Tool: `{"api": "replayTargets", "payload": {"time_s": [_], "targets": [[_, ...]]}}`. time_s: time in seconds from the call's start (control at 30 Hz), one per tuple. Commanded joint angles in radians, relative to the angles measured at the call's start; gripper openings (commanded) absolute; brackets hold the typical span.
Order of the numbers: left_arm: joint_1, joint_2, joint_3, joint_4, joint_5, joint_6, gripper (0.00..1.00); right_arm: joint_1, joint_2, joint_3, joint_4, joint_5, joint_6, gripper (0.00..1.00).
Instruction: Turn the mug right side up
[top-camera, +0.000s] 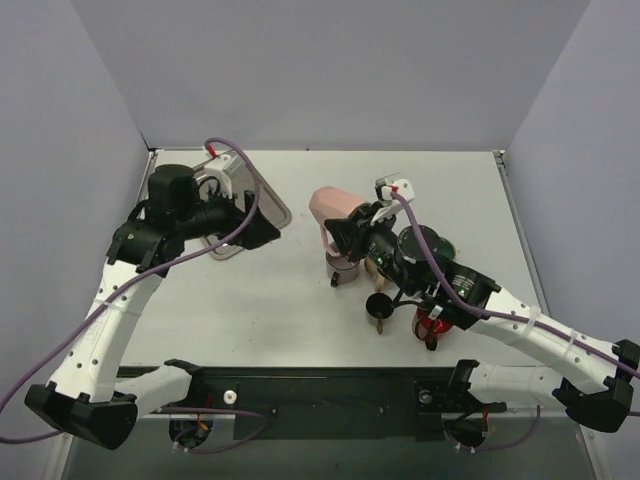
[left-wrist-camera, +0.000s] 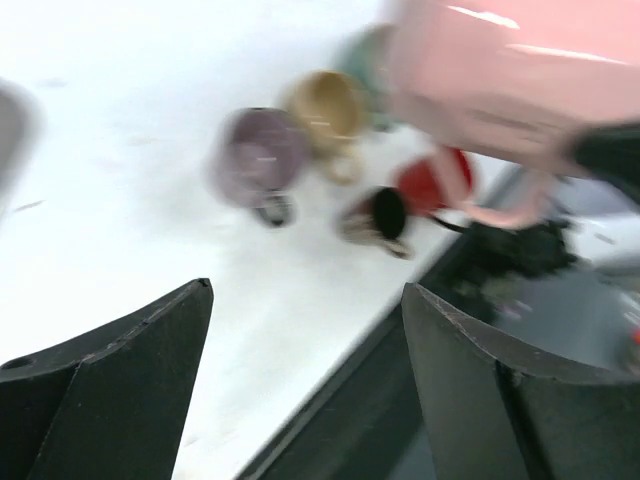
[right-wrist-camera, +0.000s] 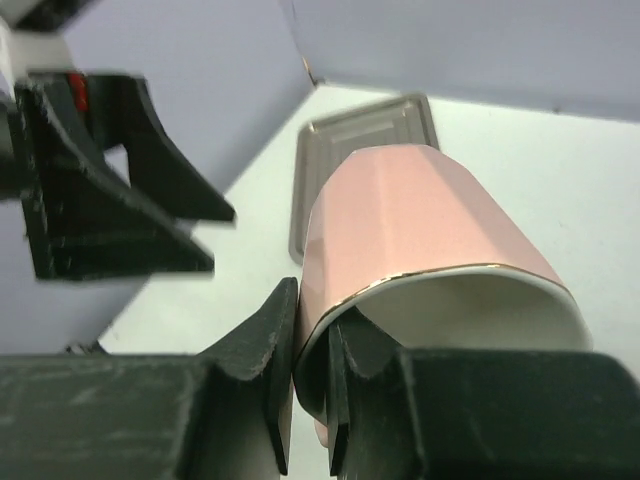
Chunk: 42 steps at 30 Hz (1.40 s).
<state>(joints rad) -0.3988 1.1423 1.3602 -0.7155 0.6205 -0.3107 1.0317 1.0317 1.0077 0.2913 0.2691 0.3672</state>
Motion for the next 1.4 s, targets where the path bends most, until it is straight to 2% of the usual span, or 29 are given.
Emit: {"api": "replayTargets", "payload": {"time_s": [0.0, 0.03, 0.1, 0.23, 0.47, 0.77, 0.9, 0.93, 1.0, 1.13, 1.27, 1.33, 1.37], "targets": [[0.2, -0.078, -0.01, -0.137, -0.289, 0.278, 0.87, 0.04, 0.094, 0.216, -0.491, -0.037, -0.016, 0.0], [0.26, -0.087, -0.05, -0.128, -0.345, 0.294, 0.87, 0.047, 0.126, 0.247, -0.608, -0.062, 0.007, 0.0], [0.328, -0.102, -0.122, -0.081, -0.438, 0.306, 0.87, 0.077, 0.203, 0.272, -0.725, -0.096, 0.038, 0.0], [0.461, -0.096, -0.265, 0.04, -0.495, 0.363, 0.88, 0.146, 0.332, 0.253, -0.81, -0.149, 0.096, 0.0], [0.575, -0.049, -0.383, 0.116, -0.415, 0.346, 0.92, 0.143, 0.447, 0.151, -0.753, -0.172, 0.16, 0.0], [0.584, -0.062, -0.457, 0.186, -0.413, 0.346, 0.93, 0.064, 0.531, 0.101, -0.733, -0.191, 0.197, 0.0], [0.583, -0.058, -0.455, 0.191, -0.413, 0.351, 0.93, 0.064, 0.548, 0.137, -0.777, -0.192, 0.179, 0.16], [0.583, -0.053, -0.454, 0.188, -0.413, 0.352, 0.93, 0.065, 0.547, 0.144, -0.791, -0.194, 0.173, 0.3], [0.583, -0.055, -0.447, 0.183, -0.409, 0.352, 0.93, 0.074, 0.521, 0.175, -0.832, -0.182, 0.156, 0.46], [0.581, -0.064, -0.449, 0.195, -0.401, 0.36, 0.93, 0.061, 0.406, 0.219, -0.886, -0.117, 0.113, 0.68], [0.583, -0.069, -0.455, 0.258, -0.419, 0.348, 0.93, -0.045, 0.214, 0.189, -0.859, -0.082, 0.044, 0.85], [0.584, -0.076, -0.473, 0.307, -0.427, 0.325, 0.93, -0.114, 0.109, 0.111, -0.805, 0.003, 0.006, 0.88], [0.584, -0.078, -0.484, 0.351, -0.433, 0.317, 0.93, -0.186, 0.081, 0.083, -0.767, 0.028, -0.013, 0.89]]}}
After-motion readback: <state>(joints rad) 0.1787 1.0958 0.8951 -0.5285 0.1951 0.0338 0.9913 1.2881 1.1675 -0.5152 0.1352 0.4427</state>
